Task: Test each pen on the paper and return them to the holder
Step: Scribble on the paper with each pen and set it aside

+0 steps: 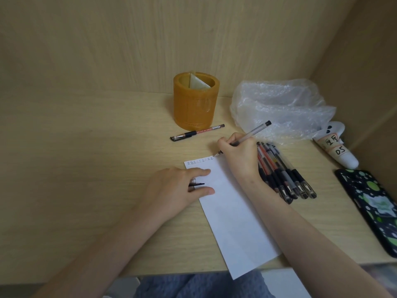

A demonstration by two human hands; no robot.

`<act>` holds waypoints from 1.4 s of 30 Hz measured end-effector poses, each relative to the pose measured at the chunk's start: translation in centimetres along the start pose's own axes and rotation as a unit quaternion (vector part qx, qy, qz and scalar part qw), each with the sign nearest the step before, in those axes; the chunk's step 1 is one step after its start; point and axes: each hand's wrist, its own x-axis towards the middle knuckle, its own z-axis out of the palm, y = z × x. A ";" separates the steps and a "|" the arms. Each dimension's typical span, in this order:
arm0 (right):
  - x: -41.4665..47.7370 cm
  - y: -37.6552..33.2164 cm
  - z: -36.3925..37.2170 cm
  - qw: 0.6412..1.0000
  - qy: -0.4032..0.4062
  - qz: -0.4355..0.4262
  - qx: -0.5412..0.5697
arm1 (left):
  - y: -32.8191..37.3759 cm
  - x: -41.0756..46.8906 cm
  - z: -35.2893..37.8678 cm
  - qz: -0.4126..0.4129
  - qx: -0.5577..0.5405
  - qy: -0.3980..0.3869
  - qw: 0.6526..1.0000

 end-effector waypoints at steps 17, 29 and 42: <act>0.0 0.1 0.0 1.000 0.002 0.004 -0.011 | 0.0 -0.1 0.0 0.003 0.003 0.002 1.000; 0.0 0.2 0.1 1.000 0.012 0.003 -0.011 | 0.0 0.0 0.0 0.000 0.000 -0.004 1.000; 0.0 0.1 0.0 1.000 -0.001 0.003 -0.003 | 0.1 0.0 -0.1 0.005 0.011 -0.001 1.000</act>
